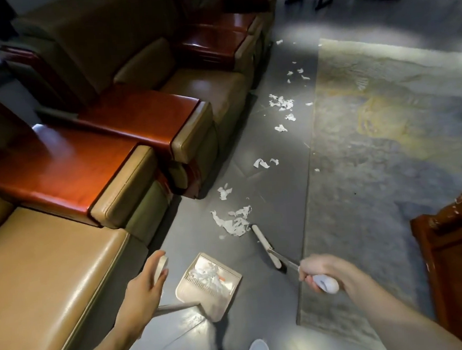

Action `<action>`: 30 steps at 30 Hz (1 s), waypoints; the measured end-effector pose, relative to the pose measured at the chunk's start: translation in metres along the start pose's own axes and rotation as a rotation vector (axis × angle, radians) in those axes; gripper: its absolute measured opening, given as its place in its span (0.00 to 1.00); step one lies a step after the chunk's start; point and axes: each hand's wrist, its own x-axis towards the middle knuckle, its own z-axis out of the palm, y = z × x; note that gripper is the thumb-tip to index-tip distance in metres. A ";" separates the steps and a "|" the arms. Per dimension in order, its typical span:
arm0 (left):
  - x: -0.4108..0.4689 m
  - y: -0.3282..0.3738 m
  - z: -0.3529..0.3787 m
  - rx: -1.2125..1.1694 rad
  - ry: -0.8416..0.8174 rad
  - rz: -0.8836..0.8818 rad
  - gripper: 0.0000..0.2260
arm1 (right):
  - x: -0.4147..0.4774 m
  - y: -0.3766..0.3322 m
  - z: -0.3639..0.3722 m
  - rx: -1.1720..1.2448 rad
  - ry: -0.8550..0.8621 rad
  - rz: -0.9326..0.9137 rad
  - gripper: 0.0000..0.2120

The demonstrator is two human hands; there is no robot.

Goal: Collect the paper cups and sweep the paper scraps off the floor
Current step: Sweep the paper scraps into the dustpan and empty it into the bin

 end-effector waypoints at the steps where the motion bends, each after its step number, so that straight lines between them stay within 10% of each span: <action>1: -0.004 -0.003 -0.003 -0.002 0.002 -0.003 0.18 | -0.003 -0.002 0.012 -0.002 -0.035 -0.002 0.10; 30: -0.221 -0.217 -0.150 0.045 0.208 -0.204 0.17 | -0.047 -0.067 0.255 -0.087 -0.460 0.092 0.07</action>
